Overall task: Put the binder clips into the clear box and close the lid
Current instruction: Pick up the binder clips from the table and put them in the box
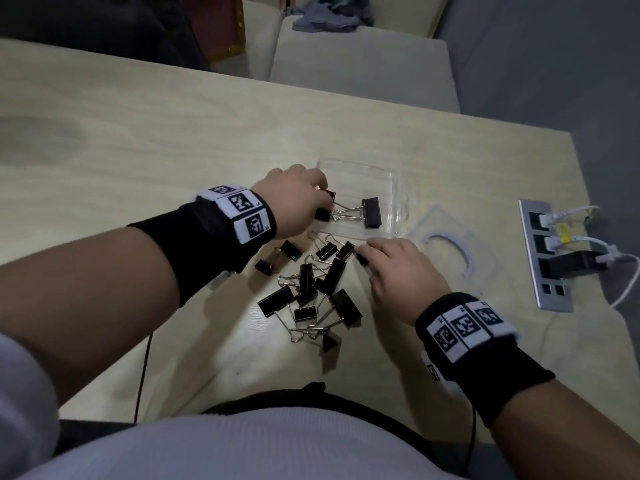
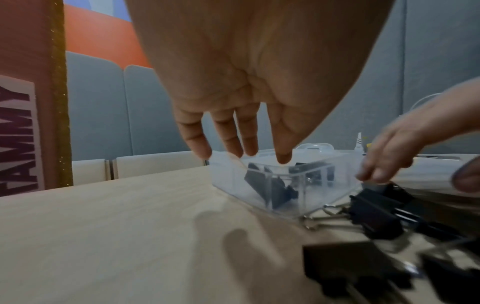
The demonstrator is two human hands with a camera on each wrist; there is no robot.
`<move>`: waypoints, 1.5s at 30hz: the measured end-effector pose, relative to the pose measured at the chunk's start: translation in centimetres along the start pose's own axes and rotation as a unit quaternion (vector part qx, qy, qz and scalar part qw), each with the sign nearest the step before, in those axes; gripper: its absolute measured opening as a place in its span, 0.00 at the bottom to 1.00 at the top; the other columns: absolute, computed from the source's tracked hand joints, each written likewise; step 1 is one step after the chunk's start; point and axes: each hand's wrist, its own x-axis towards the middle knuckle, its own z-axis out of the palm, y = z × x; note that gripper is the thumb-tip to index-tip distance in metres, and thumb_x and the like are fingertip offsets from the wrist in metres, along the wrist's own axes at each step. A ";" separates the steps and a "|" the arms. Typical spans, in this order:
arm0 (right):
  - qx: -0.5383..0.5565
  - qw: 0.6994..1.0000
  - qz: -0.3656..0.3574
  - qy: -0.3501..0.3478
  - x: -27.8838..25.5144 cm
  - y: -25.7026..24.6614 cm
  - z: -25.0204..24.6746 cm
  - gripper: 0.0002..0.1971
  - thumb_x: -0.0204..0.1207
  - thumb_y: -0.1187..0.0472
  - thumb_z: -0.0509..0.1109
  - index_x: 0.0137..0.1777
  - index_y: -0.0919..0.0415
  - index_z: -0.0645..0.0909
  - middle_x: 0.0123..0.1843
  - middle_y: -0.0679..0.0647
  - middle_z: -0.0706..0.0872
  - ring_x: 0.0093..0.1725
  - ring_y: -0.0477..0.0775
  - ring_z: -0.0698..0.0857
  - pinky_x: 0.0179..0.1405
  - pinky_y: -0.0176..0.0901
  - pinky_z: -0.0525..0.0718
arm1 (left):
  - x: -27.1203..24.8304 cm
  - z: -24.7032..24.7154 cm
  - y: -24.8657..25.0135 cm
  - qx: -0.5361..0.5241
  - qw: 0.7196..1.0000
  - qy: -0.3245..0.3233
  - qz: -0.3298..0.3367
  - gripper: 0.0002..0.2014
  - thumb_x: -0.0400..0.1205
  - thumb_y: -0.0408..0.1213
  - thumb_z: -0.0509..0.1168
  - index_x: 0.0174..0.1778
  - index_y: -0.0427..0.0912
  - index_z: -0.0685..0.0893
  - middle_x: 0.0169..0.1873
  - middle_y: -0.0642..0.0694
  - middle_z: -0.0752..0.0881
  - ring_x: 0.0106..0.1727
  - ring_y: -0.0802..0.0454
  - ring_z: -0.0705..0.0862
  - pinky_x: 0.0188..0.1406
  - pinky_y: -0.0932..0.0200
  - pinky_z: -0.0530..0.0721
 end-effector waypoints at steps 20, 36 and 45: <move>-0.027 0.989 0.043 -0.136 -1.8 1.6 -0.5 0.32 0.72 0.58 0.66 0.75 0.37 0.61 0.66 0.51 0.72 0.56 0.57 0.80 0.51 0.51 0.83 | -4.0 5.0 7.2 0.108 0.963 -0.051 0.240 0.14 0.83 0.39 0.61 0.64 0.53 0.77 0.57 0.54 0.83 0.62 0.45 0.75 0.58 0.47 0.74; -0.053 0.994 -0.044 -0.085 -2.9 2.1 0.0 0.21 0.74 0.61 0.63 0.64 0.39 0.74 0.57 0.46 0.78 0.55 0.54 0.76 0.53 0.48 0.71 | -4.1 4.7 6.5 0.137 0.964 -0.036 0.223 0.20 0.78 0.45 0.64 0.67 0.55 0.74 0.52 0.48 0.83 0.56 0.41 0.79 0.56 0.45 0.71; -0.055 0.991 -0.092 -0.073 -3.9 1.6 0.1 0.24 0.69 0.62 0.69 0.63 0.40 0.73 0.61 0.46 0.78 0.56 0.54 0.77 0.55 0.50 0.74 | -3.7 4.0 6.3 0.114 0.975 -0.050 0.184 0.20 0.76 0.44 0.64 0.64 0.49 0.72 0.51 0.46 0.83 0.51 0.42 0.82 0.54 0.48 0.72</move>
